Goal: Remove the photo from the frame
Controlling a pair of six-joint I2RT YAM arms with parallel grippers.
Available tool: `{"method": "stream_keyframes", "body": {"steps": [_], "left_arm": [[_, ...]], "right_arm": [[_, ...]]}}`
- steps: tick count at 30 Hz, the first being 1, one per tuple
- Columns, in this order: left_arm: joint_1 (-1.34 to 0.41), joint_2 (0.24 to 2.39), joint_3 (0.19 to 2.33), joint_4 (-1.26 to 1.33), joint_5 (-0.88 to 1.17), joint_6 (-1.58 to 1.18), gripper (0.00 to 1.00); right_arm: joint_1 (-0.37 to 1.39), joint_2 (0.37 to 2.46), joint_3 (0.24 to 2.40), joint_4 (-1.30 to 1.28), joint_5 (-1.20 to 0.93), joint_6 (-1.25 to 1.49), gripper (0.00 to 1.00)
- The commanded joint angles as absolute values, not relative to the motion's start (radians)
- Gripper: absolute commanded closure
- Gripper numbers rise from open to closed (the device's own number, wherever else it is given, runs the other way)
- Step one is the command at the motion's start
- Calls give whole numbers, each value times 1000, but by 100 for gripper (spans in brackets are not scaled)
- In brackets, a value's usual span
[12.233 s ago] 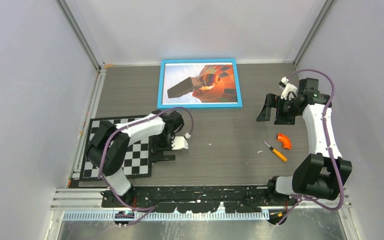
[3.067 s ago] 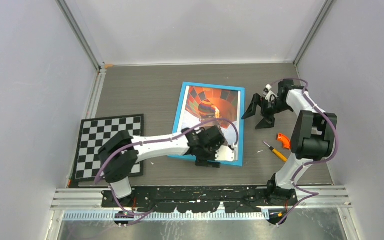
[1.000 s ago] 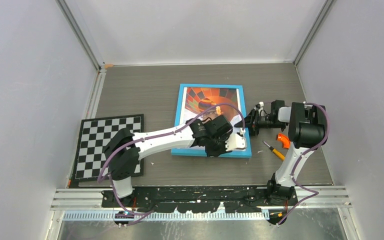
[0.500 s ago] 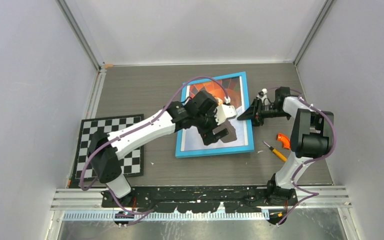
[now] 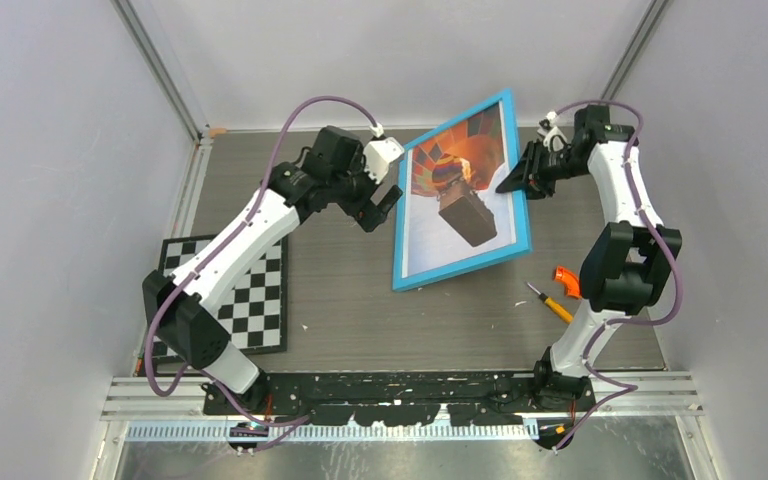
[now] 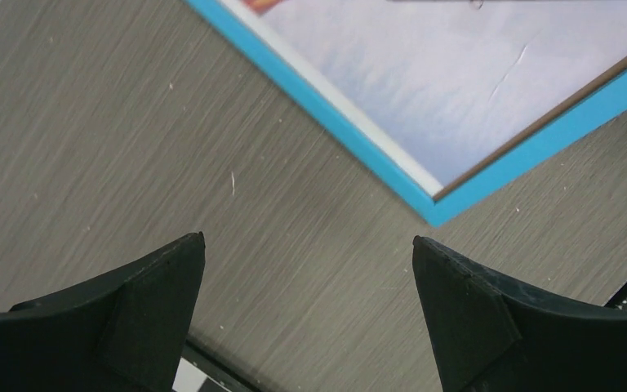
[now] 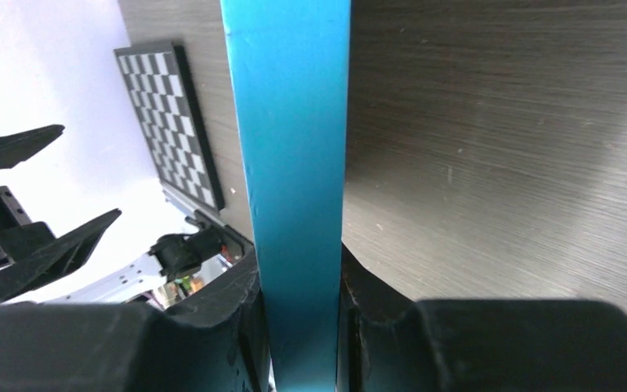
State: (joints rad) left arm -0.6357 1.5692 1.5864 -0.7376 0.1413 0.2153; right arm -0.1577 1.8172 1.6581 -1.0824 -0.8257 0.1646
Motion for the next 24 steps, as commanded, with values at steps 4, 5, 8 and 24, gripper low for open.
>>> {"method": "stream_keyframes", "body": {"steps": [4,5,8,24], "left_arm": [[-454,1517,1603,-816,210,97,0],[-431,1516,1603,-818,221,84,0],[-380,1505,1599,-824,247,51,0],[-190,1387,1510,-788,261,-80,0]], "right_arm": [[-115,1844,1931,-1291,-690,42,99],[-103,1845,1953,-1293,-666,22,99],[-62,1838,2027,-1302,-590,-33,99],[166,1893,2442,-1294,-255,-169,99]]}}
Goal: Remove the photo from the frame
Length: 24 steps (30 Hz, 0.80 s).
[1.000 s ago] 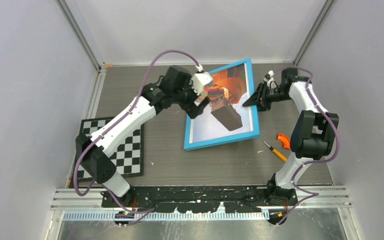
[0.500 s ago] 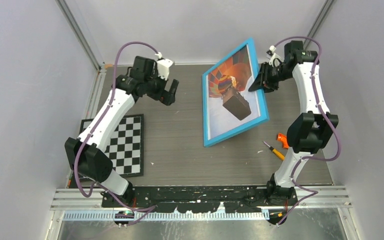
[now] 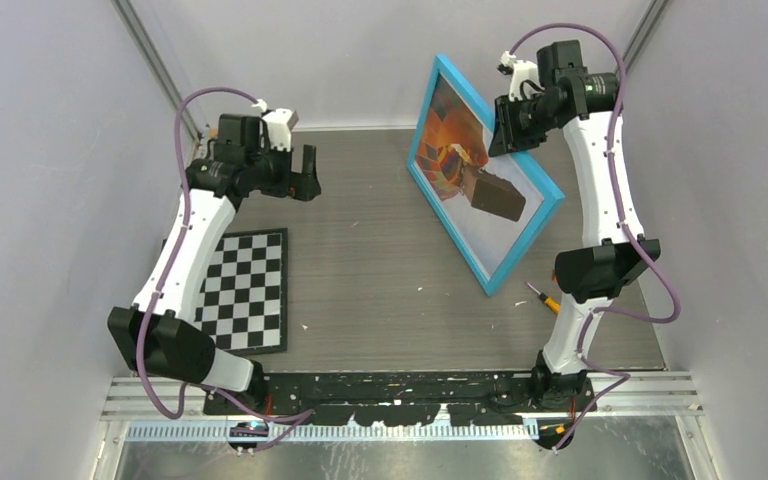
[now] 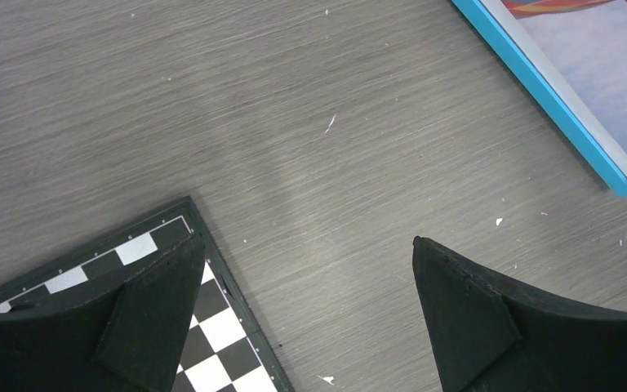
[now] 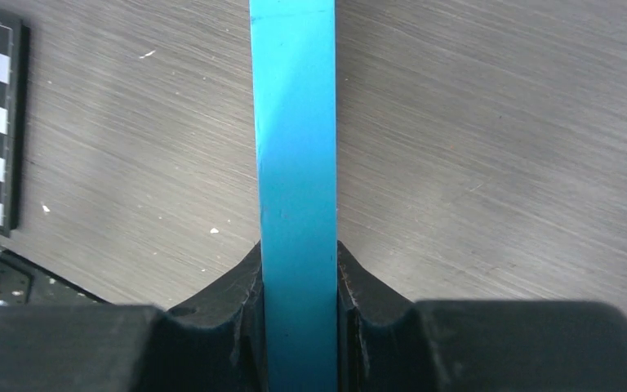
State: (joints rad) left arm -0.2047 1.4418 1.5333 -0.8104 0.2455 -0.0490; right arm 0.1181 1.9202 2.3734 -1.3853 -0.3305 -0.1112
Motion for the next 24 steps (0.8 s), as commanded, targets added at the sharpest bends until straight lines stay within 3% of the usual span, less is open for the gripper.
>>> {"method": "stream_keyframes", "body": {"steps": [1,10,24], "left_arm": [[-184,1383,1506,-787,256,-82,0],[-16,1410,1552,-837,282,-224,0],[166,1430,1556,-867,338,-296,0]], "right_arm": [[187,1895,2442,-1283,-234,-187,100],[387,1893,2372,-1152,-36,-336,100],[659,1616,1675,-693,144,-552,100]]}}
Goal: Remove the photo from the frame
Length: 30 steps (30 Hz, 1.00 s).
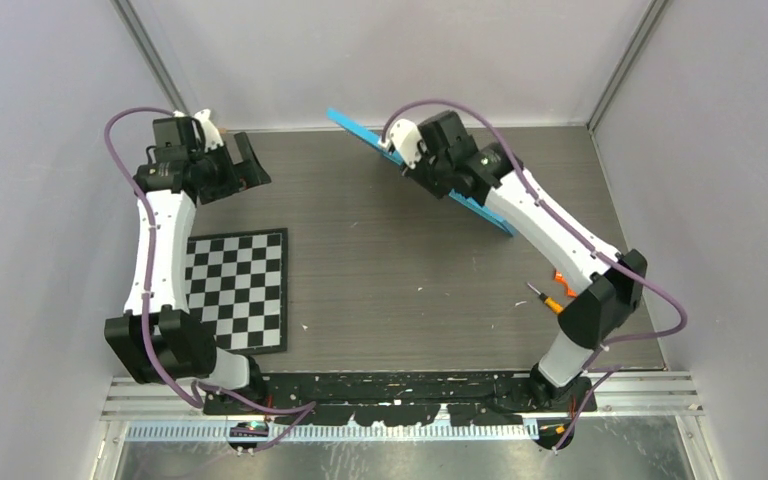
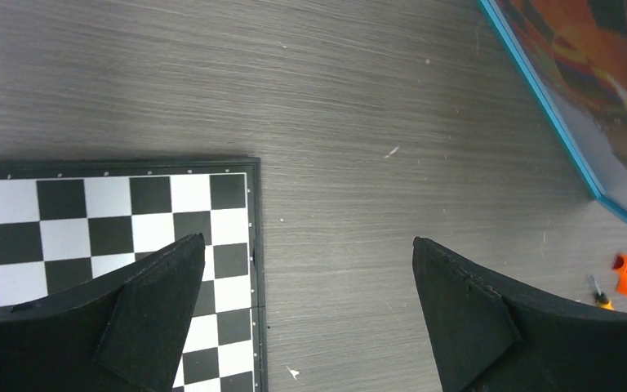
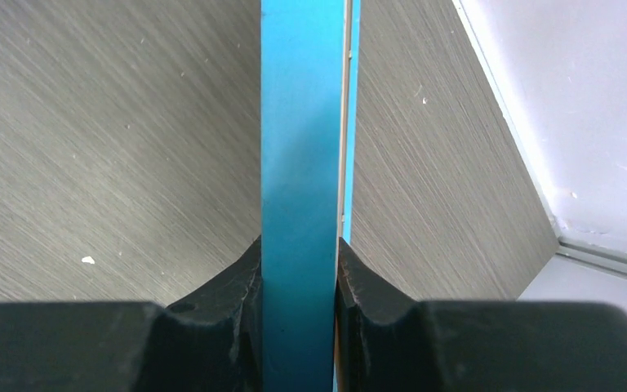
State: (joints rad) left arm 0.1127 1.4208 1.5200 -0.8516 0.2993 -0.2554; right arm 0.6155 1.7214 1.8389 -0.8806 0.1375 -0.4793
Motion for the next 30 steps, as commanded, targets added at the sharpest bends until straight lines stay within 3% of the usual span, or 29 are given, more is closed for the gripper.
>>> {"method": "stream_keyframes", "body": {"steps": [1,10,22,30], "left_arm": [[172,1429,1552,-865,339,-296,0],[179,1421,1516,-848,347,-302,0],[179,1364,1453,-866,327,-262,0],[178,1328,1422,-893,298,-210,0]], "right_arm": [[673,1588,1608,-648,149,-566,99],[847,1462,1189,-371,171,-643,96],[1041,1593,1023,-237,217,-618,88],[1084,1621,984,-246,217,-507,64]]}}
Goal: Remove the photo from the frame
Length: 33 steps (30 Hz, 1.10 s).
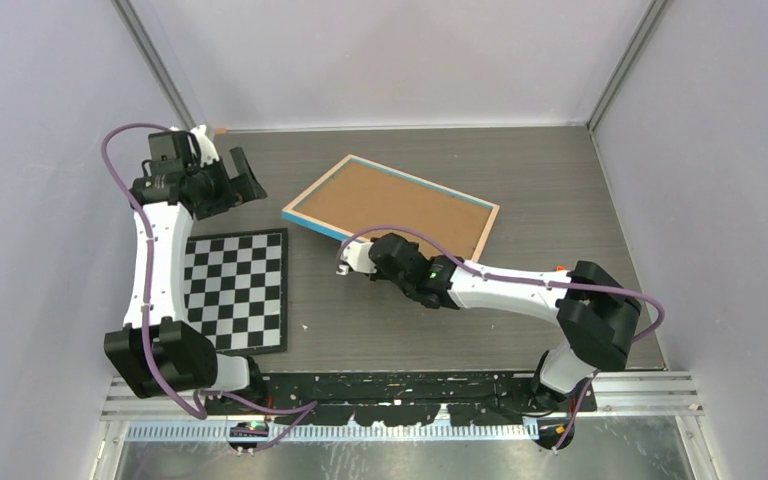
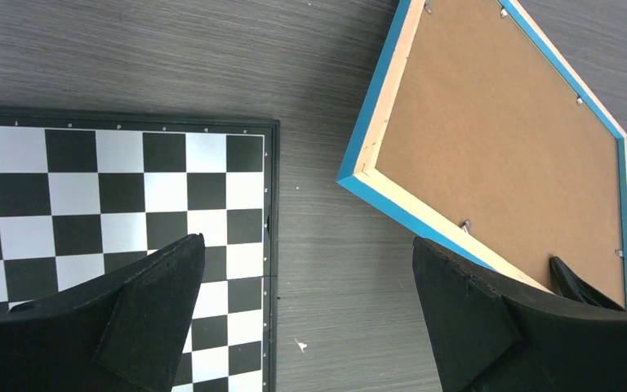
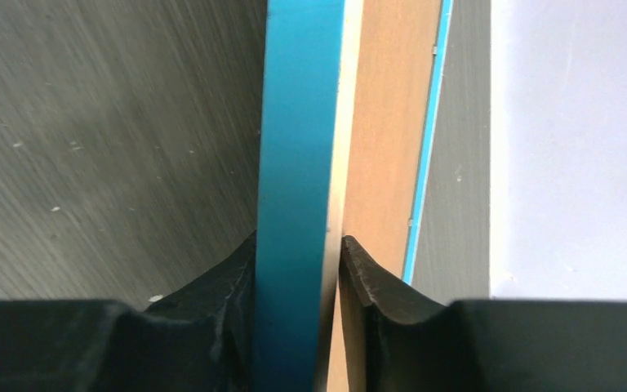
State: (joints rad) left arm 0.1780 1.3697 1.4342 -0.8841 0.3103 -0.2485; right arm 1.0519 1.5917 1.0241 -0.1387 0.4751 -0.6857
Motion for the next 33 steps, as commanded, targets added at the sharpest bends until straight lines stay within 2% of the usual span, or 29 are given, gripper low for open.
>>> {"method": "stream_keyframes", "body": {"steps": [1,10,15,19,27,33], "left_arm": [[178,1325,1419,-892,298,-205,0],[179,1350,1411,-899,326,-185,0],[177,1386,1425,-912,414,-152,0],[174,1418,1433,-934,466,-117,0],[48,1480,1451,-1021,446,64,0],[-82,1573,1480,-1012,373,158,0]], "right_arm": [[1087,1618,977,-250,214,-498,62],[1089,1580,942,-296,155,-507,38],[1087,1544,988,-397,86,-481,16],[1031,1510,1060,-500,-39,-470,2],[743,1585,1351,-742,-261,-318,0],[500,1618,1397,-851,-365,-188,0]]}}
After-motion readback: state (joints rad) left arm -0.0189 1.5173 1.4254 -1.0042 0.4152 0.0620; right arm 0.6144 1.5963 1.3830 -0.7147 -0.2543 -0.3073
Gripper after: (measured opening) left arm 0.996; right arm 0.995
